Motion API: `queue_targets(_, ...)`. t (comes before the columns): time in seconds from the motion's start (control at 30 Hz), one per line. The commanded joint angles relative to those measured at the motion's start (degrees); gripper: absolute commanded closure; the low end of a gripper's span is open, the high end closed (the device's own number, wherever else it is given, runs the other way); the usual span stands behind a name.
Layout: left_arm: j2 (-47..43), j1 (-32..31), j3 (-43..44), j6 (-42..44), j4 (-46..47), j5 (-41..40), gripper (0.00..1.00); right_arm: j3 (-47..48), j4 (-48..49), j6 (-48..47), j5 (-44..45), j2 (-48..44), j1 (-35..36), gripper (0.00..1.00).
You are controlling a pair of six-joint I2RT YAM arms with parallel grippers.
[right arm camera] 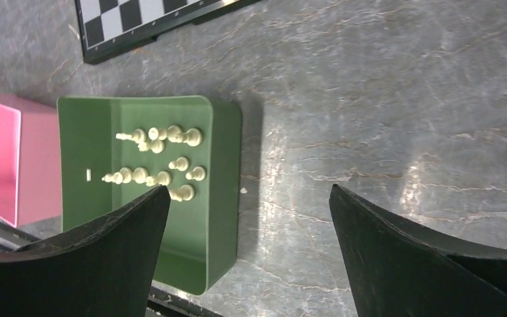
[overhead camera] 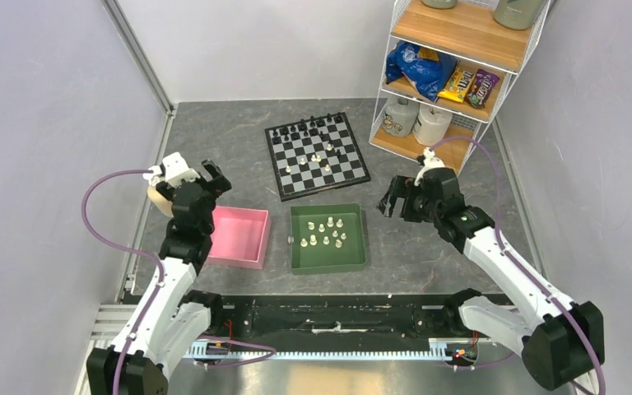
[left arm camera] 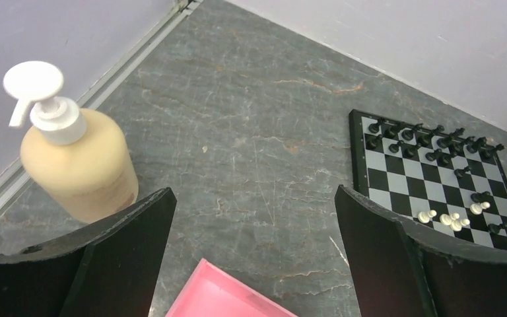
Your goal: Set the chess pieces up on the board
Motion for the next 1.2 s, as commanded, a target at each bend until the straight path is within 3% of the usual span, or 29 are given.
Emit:
queue_targets(0.0, -0.5, -0.1, 6.0, -8.0, -10.9, -4.3, 0.01, 6.2, -4.2, -1.8, 4.4, 3.2, 5.1, 0.01)
queue_targets(0.07, -0.9, -0.1, 8.8, -9.1, -16.2, -0.9, 0.01, 8.4, -5.6, -2.0, 6.5, 4.9, 6.7, 0.01)
queue_targets(0.27, -2.6, -0.1, 9.8, -13.6, -19.2, 7.3, 0.01, 11.8, -8.3, -2.5, 7.0, 8.7, 9.3, 0.01)
queue_targets(0.4, -4.7, -0.1, 8.4, -13.4, -19.3, 9.0, 0.01, 12.8, -9.1, -1.9, 7.1, 10.9, 10.6, 0.01)
queue_targets(0.63, -4.4, -0.1, 13.3, -12.4, -24.5, 8.6, 0.01, 15.4, -9.3, -0.8, 8.1, 16.1, 12.4, 0.01)
queue_targets(1.17, 0.8, -0.1, 15.6, -8.2, -22.2, 15.5, 0.01, 16.2, -9.3, 5.5, 14.9, 26.5, 17.8, 0.01)
